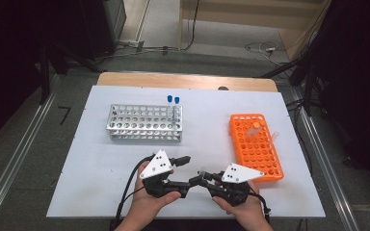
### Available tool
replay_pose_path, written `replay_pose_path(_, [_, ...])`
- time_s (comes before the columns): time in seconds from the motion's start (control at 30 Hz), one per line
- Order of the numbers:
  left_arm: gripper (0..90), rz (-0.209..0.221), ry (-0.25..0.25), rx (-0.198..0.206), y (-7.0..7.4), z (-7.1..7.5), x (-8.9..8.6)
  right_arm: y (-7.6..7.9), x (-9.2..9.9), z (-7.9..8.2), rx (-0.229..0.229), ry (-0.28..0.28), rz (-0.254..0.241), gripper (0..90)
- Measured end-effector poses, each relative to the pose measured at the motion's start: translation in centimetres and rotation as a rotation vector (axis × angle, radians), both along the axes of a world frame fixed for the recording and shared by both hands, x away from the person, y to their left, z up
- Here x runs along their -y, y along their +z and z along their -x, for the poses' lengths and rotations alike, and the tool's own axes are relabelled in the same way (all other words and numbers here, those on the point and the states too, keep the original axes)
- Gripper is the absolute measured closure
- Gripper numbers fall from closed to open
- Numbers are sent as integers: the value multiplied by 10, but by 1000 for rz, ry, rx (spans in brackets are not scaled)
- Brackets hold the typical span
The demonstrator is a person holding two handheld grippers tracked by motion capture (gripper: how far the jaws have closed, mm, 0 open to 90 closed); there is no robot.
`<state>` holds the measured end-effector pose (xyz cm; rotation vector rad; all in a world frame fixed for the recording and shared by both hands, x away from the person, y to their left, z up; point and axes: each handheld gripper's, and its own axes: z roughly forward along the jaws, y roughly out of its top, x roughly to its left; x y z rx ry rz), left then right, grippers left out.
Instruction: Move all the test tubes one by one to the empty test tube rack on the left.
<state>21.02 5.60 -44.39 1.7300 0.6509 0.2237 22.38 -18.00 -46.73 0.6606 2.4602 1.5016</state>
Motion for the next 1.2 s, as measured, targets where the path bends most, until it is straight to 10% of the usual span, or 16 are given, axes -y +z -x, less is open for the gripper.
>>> replay_pose_path(0.47, [735,-66,-59,2,-5,0,15,0,-5,4,-17,48,0,740])
replay_pose_path(0.87, [764,-62,-24,33,-1,1,9,1,-1,1,-62,56,-24,702])
replay_pose_path(1.2, [765,-41,7,34,6,-6,-8,12,26,-5,-72,17,-92,326])
